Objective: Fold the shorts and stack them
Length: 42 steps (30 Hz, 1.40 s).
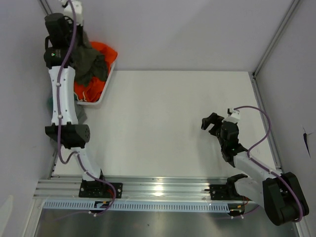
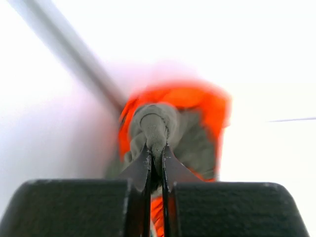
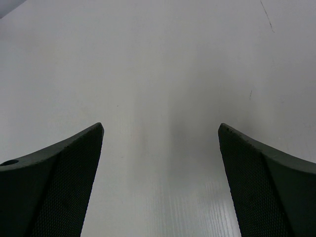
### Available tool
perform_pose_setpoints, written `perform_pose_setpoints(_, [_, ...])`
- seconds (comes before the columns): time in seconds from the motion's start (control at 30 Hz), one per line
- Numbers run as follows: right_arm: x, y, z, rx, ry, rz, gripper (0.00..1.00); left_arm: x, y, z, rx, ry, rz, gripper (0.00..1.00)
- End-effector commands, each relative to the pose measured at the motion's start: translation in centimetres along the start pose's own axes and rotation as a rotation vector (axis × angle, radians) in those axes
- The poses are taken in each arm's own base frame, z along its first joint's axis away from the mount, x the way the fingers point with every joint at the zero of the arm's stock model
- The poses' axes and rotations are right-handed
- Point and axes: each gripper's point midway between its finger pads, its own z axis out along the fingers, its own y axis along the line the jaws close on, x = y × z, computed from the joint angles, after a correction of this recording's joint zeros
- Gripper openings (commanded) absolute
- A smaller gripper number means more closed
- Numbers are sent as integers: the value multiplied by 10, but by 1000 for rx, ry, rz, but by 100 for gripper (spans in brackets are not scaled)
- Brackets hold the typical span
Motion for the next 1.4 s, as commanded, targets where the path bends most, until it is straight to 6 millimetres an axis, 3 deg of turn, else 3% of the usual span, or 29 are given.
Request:
perform_pose_setpoints(0.0, [-28, 15, 2, -38, -81, 0, 100, -117, -114, -117, 279, -299, 215, 0])
perform_pose_setpoints(0.03, [-28, 16, 2, -40, -81, -1, 99, -175, -107, -186, 232, -525, 293, 1])
perform_pose_setpoints(0.07, [-28, 16, 2, -43, -80, 0, 100, -142, -170, -179, 342, -484, 340, 1])
perform_pose_setpoints(0.1, [-27, 17, 2, -46, -77, -2, 99, -177, -172, -210, 305, -645, 320, 1])
perform_pose_setpoints(0.13, [-27, 17, 2, -45, -76, -4, 100, -187, -188, -243, 344, -724, 333, 1])
perform_pose_setpoints(0.2, [-28, 18, 2, -46, -77, -4, 100, -228, -165, -283, 327, -810, 237, 1])
perform_pose_setpoints(0.23, [-27, 17, 1, -45, -72, -5, 99, -226, -182, -265, 366, -766, 227, 1])
perform_pose_setpoints(0.3, [-31, 19, -1, -53, -83, -9, 99, -248, -169, -290, 390, -810, 190, 1])
perform_pose_setpoints(0.37, [-39, 20, -5, -50, -100, -18, 99, -245, -178, -286, 410, -796, 191, 0])
perform_pose_setpoints(0.4, [-43, 20, -8, -43, -104, -24, 100, -228, -195, -269, 441, -745, 217, 1])
perform_pose_setpoints(0.47, [-58, 18, -15, -20, -137, -32, 100, -210, -198, -270, 453, -720, 225, 0])
perform_pose_setpoints(0.5, [-74, 22, -26, -31, -185, -35, 100, -212, -195, -273, 445, -741, 204, 1])
perform_pose_setpoints(0.53, [-79, 22, -32, -30, -193, -39, 99, -194, -206, -263, 468, -701, 216, 1])
perform_pose_setpoints(0.57, [-85, 25, -39, -43, -213, -39, 99, -179, -207, -267, 485, -683, 217, 1])
perform_pose_setpoints(0.6, [-97, 30, -51, -80, -252, -38, 99, -178, -206, -271, 493, -691, 193, 1])
perform_pose_setpoints(0.63, [-96, 36, -57, -121, -252, -42, 99, -155, -221, -261, 531, -642, 203, 1])
perform_pose_setpoints(0.7, [-101, 42, -68, -165, -270, -44, 98, -150, -217, -275, 563, -638, 164, 1])
perform_pose_setpoints(0.73, [-100, 43, -70, -174, -264, -45, 98, -134, -227, -272, 600, -606, 168, 1])
perform_pose_setpoints(0.8, [-95, 39, -72, -159, -243, -48, 98, -129, -223, -287, 628, -613, 137, 1])
perform_pose_setpoints(0.83, [-92, 36, -72, -144, -234, -44, 98, -104, -237, -278, 661, -561, 148, 1])
perform_pose_setpoints(0.93, [-79, 22, -67, -79, -188, -30, 98, -78, -241, -277, 666, -548, 147, 1])
perform_pose_setpoints(1.0, [-71, 15, -63, -47, -163, -26, 98, -42, -253, -260, 659, -504, 159, 1])
perform_pose_setpoints(1.03, [-65, 17, -59, -59, -133, -34, 98, -40, -247, -264, 654, -517, 152, 1])
perform_pose_setpoints(1.07, [-61, 21, -58, -88, -114, -50, 97, -32, -254, -269, 705, -518, 151, 1])
perform_pose_setpoints(1.1, [-65, 32, -57, -139, -121, -57, 96, -11, -263, -267, 751, -477, 161, 1])
perform_pose_setpoints(1.13, [-54, 47, -55, -225, -72, -75, 96, -6, -263, -272, 779, -475, 161, 1])
perform_pose_setpoints(1.17, [-59, 59, -55, -287, -88, -94, 94, 8, -274, -280, 858, -449, 179, 1])
perform_pose_setpoints(1.33, [-38, 109, -57, -551, -1, -162, 92, 37, -284, -291, 954, -388, 207, 1])
perform_pose_setpoints(1.37, [-31, 118, -55, -594, 17, -178, 92, 36, -283, -291, 944, -398, 203, 1])
